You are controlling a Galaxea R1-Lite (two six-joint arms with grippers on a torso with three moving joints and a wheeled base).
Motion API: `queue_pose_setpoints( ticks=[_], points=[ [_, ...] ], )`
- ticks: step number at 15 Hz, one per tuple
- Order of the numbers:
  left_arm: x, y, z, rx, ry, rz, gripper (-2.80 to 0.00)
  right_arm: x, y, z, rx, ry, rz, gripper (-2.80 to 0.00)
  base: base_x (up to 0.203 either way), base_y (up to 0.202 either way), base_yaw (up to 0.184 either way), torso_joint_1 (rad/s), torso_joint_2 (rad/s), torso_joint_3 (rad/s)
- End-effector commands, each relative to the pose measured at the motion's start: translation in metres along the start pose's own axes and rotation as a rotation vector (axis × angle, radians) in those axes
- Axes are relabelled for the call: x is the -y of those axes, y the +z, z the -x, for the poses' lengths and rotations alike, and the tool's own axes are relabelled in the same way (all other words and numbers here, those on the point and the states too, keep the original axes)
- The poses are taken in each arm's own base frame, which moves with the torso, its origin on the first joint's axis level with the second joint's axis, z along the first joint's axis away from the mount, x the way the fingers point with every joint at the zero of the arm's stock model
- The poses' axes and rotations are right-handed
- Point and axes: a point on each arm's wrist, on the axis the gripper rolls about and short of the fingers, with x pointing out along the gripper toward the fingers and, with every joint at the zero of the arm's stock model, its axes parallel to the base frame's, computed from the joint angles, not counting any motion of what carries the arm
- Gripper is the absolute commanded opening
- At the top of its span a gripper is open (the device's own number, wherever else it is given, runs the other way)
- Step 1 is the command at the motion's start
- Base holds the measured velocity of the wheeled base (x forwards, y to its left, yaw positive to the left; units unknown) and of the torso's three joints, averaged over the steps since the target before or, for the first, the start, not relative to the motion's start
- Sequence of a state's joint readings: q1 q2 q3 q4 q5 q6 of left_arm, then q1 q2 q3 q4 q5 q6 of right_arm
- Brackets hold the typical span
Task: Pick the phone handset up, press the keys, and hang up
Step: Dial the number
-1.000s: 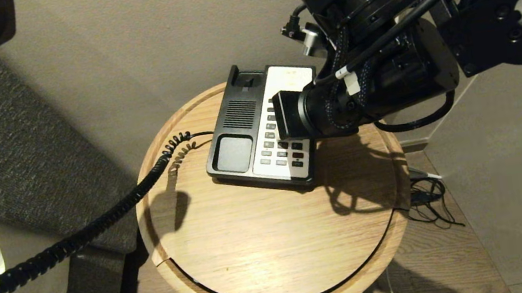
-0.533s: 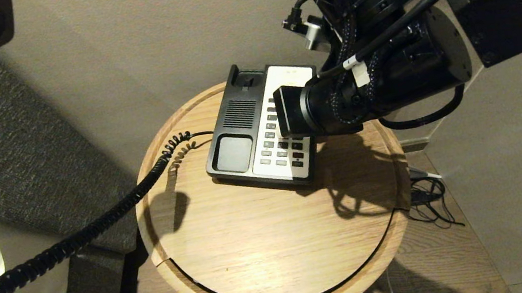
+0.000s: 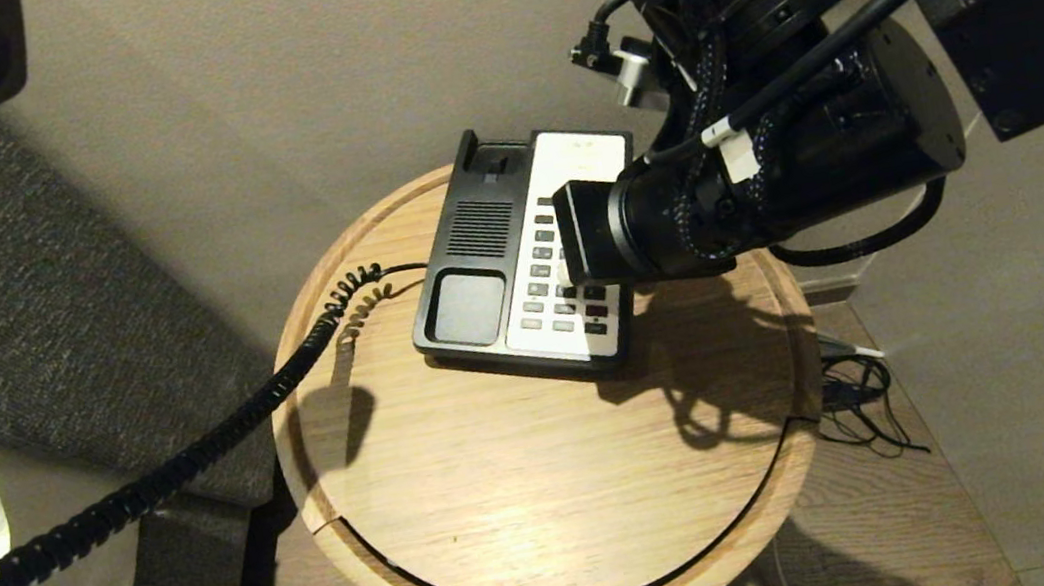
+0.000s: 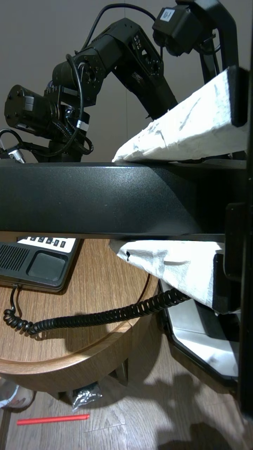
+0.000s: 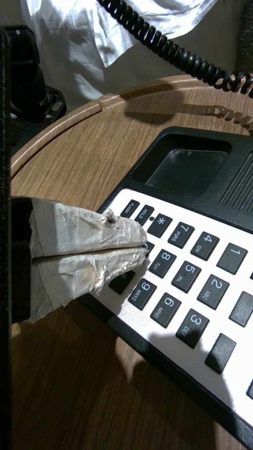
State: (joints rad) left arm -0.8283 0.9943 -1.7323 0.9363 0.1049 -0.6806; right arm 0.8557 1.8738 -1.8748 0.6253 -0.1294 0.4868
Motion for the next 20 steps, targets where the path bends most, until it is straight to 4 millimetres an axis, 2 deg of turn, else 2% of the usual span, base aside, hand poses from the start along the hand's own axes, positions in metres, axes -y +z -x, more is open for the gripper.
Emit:
queue_pose_setpoints(
  ticks=[1, 13, 20],
  points=[
    [-0.001, -0.001, 0.0, -0.005, 0.005, 0.003, -2.8, 0.0, -0.002, -0.005, -0.012, -0.008, 0.001, -2.8, 0.0, 0.0, 0.0, 0.0, 0.0, 0.0],
    [-0.002, -0.002, 0.003, 0.001, 0.003, 0.003, -2.8, 0.003, -0.003, -0.019, -0.027, -0.029, 0.008, -2.8, 0.0, 0.0, 0.0, 0.0, 0.0, 0.0],
    [-0.002, -0.002, 0.004, 0.006, -0.002, 0.003, -2.8, 0.004, 0.0, -0.014, -0.013, -0.026, 0.002, -2.8, 0.0, 0.0, 0.0, 0.0, 0.0, 0.0]
  ],
)
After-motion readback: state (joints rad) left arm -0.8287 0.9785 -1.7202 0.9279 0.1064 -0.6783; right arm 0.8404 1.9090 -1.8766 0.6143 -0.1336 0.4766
